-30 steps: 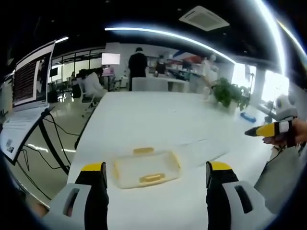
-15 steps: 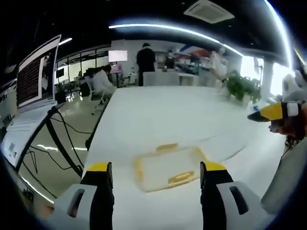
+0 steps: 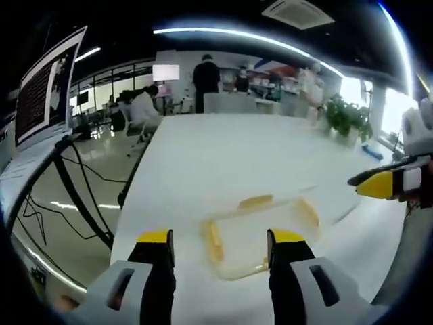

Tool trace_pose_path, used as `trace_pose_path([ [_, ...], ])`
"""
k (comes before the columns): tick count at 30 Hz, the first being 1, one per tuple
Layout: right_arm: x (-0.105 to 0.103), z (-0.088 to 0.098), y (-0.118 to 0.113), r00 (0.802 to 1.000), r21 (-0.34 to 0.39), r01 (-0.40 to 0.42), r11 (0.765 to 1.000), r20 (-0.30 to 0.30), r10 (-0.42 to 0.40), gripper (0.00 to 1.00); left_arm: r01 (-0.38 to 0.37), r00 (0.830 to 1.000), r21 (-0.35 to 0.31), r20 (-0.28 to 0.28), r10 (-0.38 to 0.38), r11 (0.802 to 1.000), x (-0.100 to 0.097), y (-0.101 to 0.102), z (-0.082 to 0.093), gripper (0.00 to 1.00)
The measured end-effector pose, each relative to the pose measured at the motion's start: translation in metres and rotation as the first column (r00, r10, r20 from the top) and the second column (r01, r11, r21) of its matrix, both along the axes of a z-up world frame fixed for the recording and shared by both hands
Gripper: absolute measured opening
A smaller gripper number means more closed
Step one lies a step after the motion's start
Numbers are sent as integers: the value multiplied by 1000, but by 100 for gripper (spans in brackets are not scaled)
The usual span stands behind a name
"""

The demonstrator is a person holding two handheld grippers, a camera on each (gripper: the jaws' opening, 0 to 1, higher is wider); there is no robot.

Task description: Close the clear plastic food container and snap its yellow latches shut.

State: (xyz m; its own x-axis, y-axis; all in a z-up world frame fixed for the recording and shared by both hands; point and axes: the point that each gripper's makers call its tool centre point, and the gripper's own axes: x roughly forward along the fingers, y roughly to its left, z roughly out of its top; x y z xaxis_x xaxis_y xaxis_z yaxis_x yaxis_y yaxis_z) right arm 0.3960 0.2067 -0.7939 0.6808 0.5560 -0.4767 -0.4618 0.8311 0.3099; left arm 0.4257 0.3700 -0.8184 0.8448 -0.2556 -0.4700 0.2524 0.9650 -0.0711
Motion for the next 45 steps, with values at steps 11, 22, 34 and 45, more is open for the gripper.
trace_pose_path([
  [11,23,-30,11,1000,-93,16,996,-10,-17,34,40,998,53,-48,-38,998,4,-3,-25,33],
  [22,35,-58,13,999,-166,11,986,-37,-17,30,44,998,109,-52,-39,993,13,-1,-36,16],
  [34,37,-67,8,999,-200,-12,980,-52,2,11,-2,999,122,-36,6,993,17,4,-36,5],
  [45,37,-66,12,997,-169,-40,985,-70,29,5,-29,999,128,-38,34,991,14,2,-35,2],
])
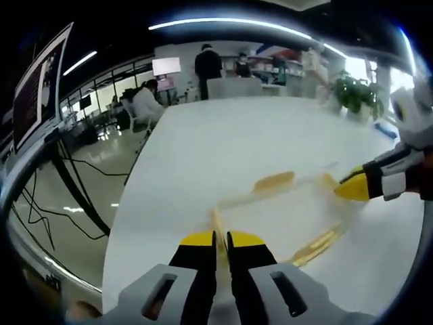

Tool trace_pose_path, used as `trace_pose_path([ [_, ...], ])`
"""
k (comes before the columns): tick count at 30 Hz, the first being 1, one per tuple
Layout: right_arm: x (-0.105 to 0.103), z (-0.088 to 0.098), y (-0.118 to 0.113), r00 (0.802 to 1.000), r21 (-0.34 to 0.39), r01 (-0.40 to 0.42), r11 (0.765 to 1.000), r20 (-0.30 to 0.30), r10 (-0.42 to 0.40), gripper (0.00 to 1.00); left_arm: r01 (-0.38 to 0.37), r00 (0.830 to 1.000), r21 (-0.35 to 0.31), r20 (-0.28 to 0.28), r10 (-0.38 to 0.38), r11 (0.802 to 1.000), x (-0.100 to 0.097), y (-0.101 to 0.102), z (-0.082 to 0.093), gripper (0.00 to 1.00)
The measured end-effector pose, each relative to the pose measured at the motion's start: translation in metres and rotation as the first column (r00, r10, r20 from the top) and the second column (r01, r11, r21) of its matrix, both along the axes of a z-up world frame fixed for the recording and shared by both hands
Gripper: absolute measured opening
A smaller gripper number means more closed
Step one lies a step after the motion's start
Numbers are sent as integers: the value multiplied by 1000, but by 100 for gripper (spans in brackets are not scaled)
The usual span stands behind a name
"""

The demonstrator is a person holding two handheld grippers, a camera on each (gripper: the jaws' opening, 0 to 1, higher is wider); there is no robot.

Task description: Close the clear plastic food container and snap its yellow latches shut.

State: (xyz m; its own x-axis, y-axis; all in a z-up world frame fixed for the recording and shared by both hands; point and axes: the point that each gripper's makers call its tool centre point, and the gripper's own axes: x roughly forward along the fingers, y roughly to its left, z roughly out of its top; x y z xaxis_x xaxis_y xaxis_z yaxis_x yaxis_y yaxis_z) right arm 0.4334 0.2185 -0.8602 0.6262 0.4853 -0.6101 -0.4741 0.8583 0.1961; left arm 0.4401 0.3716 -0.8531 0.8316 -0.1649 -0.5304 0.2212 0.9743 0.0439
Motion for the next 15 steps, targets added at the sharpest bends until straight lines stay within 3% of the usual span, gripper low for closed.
trace_pose_path([
  [3,0,6,-1,1000,-2,-13,1000,18,13,4,-14,1000,4,15,14,1000,-1,2,8,2],
  [5,-1,13,1,994,-55,-80,995,65,84,5,-16,1000,5,17,16,1000,-1,3,12,2],
  [8,-2,23,0,997,-10,-58,998,56,59,4,-20,1000,7,17,20,1000,-1,5,22,2],
  [15,1,43,-16,998,12,-35,999,61,34,0,-15,1000,29,-10,15,999,-9,-1,37,2],
])
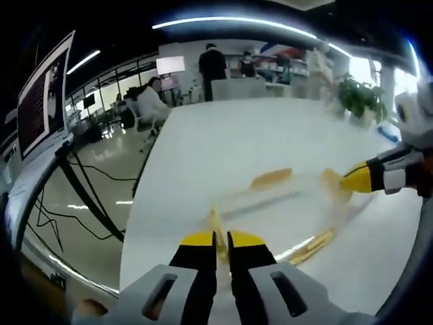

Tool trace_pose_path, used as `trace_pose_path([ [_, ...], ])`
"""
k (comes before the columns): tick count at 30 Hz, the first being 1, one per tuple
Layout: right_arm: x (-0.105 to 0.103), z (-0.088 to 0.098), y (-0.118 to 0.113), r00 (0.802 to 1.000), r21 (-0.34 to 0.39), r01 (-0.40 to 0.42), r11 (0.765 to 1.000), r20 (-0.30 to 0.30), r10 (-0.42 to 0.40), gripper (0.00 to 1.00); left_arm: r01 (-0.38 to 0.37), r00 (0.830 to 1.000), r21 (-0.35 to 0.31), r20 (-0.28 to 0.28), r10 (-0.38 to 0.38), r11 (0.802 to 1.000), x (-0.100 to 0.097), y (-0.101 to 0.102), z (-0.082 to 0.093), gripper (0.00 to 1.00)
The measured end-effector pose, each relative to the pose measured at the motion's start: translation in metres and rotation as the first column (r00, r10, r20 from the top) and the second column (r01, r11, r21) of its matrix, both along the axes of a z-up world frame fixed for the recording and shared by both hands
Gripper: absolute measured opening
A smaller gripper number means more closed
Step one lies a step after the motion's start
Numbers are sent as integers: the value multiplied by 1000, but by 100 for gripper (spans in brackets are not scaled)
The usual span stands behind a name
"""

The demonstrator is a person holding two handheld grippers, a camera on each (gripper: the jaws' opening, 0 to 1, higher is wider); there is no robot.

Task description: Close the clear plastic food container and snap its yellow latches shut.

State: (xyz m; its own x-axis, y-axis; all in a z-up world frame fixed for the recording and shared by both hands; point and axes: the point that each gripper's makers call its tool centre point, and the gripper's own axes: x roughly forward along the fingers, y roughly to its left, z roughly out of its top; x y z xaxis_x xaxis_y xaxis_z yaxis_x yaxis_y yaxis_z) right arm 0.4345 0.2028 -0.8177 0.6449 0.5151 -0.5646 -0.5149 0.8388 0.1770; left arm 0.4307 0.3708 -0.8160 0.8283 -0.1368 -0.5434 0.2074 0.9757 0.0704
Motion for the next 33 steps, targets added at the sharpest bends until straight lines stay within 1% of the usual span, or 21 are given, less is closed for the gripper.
trace_pose_path([
  [2,1,6,-3,1000,2,-4,1000,9,4,0,0,1000,-24,16,0,1000,0,-5,7,2],
  [6,3,13,-9,1000,28,10,1000,0,-10,0,1,1000,-32,9,-1,999,-3,-11,13,3],
  [9,3,21,-16,1000,36,16,999,7,-16,0,8,1000,-41,9,-7,999,-3,-19,18,3],
  [13,2,28,-29,999,50,42,998,0,-42,0,49,999,-24,20,-49,998,-2,-35,26,3],
  [16,1,33,-38,998,53,61,997,-1,-61,0,62,998,-36,25,-61,997,0,-44,30,3],
  [18,1,35,-45,997,51,73,996,3,-73,0,72,997,-53,24,-70,996,2,-50,31,3],
  [21,0,37,-57,996,43,87,995,-10,-86,0,99,995,-52,28,-98,994,4,-63,34,3],
  [26,0,44,-74,993,44,114,992,-5,-114,0,130,991,-70,26,-128,989,5,-80,37,4],
  [29,-1,46,-81,993,35,119,992,-5,-119,0,158,987,-53,22,-157,986,5,-89,37,4],
  [31,-2,47,-89,992,21,123,992,0,-123,0,173,985,-61,16,-173,983,7,-96,37,4],
  [33,0,48,-97,990,32,141,989,-7,-141,0,185,983,-65,20,-184,981,7,-103,39,5],
])
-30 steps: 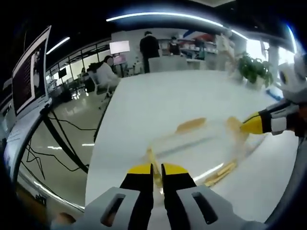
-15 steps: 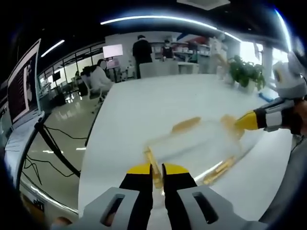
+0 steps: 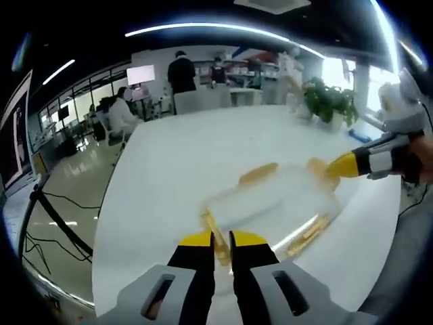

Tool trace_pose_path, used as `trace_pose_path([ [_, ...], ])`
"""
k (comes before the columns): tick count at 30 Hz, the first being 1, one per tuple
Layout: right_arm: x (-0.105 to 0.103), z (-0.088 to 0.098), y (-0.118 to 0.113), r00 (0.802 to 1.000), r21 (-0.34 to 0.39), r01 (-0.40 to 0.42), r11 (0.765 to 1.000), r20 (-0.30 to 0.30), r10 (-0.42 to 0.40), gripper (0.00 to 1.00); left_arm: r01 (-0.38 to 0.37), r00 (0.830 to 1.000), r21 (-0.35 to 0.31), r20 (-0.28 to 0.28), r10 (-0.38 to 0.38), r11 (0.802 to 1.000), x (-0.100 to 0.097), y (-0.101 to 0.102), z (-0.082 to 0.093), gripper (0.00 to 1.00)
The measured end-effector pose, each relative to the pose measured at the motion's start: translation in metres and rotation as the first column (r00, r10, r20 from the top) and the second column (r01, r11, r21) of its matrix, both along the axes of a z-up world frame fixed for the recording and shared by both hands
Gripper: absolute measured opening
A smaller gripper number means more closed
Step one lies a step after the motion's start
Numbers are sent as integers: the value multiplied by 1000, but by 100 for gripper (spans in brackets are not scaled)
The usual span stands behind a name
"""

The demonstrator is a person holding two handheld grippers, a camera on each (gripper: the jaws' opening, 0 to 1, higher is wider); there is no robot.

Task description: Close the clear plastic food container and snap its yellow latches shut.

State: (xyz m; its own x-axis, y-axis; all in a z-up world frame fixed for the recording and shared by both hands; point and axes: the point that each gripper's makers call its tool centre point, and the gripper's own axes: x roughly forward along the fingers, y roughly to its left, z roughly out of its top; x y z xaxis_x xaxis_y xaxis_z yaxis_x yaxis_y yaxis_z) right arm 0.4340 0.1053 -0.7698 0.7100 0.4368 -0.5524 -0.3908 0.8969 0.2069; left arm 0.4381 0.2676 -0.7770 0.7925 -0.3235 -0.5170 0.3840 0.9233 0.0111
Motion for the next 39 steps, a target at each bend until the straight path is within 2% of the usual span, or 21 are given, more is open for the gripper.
trace_pose_path([
  [8,-4,1,-32,1000,-23,27,999,-9,-27,0,62,998,-11,-9,-62,998,3,-34,0,5],
  [12,-6,0,-52,999,-44,40,998,-13,-40,0,116,993,21,-5,-116,993,1,-57,-7,6],
  [17,-5,0,-73,997,-48,67,997,-23,-69,0,150,989,1,-6,-150,989,-2,-77,-6,6],
  [27,2,7,-108,996,-88,89,992,-8,-90,0,197,980,-34,-9,-198,980,2,-114,-4,7],
  [32,2,7,-120,993,-85,114,990,-11,-115,0,219,975,-43,-18,-220,975,0,-127,-8,7],
  [39,-3,1,-127,990,-84,136,987,-23,-138,0,225,974,-60,-20,-226,973,1,-135,-9,7],
])
